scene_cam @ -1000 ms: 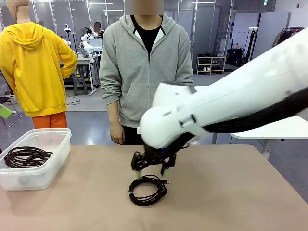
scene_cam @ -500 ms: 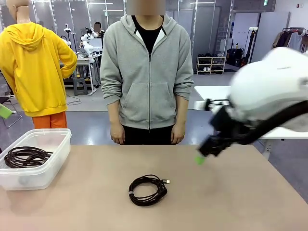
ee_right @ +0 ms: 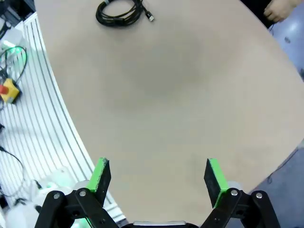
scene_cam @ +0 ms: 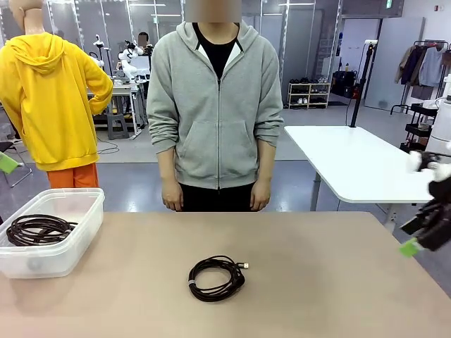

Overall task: Organize and store the cables.
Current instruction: Place the USB Extension Cable into the Organizing box.

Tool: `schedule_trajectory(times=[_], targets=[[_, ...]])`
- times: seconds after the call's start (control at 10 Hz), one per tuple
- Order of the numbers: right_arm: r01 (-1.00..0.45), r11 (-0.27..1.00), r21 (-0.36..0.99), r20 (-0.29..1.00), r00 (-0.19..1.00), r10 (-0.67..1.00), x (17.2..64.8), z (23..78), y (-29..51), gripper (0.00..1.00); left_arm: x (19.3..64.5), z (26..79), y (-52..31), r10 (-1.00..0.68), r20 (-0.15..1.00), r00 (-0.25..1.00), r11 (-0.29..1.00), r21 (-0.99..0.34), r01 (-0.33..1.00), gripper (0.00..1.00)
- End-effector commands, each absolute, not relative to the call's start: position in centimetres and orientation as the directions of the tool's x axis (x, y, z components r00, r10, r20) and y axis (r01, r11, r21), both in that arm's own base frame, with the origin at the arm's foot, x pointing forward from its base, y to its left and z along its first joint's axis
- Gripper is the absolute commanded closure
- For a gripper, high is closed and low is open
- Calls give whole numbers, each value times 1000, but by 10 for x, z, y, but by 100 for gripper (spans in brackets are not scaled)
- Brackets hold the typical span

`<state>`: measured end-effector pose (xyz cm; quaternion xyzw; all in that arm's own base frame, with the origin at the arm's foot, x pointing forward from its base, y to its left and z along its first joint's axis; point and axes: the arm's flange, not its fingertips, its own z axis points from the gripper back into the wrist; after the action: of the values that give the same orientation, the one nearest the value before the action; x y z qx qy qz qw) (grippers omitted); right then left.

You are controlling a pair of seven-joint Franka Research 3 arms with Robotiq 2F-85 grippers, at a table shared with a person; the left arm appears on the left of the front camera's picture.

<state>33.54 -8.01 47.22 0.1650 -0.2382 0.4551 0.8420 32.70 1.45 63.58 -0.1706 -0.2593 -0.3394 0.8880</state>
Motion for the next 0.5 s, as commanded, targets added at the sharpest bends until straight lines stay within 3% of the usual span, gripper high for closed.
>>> schedule_trajectory(times=[0.0,0.3,0.4], targets=[[-900,433,43,675,346,652,330,451,-122,0,328,638,13,-512,572,641,718,-124,685,0],[-911,404,86,814,298,499,330,433,-166,0,328,638,13,-512,572,641,718,-124,685,0],[-892,452,22,729,323,603,319,445,-147,0,328,638,13,-512,572,641,718,-124,685,0]])
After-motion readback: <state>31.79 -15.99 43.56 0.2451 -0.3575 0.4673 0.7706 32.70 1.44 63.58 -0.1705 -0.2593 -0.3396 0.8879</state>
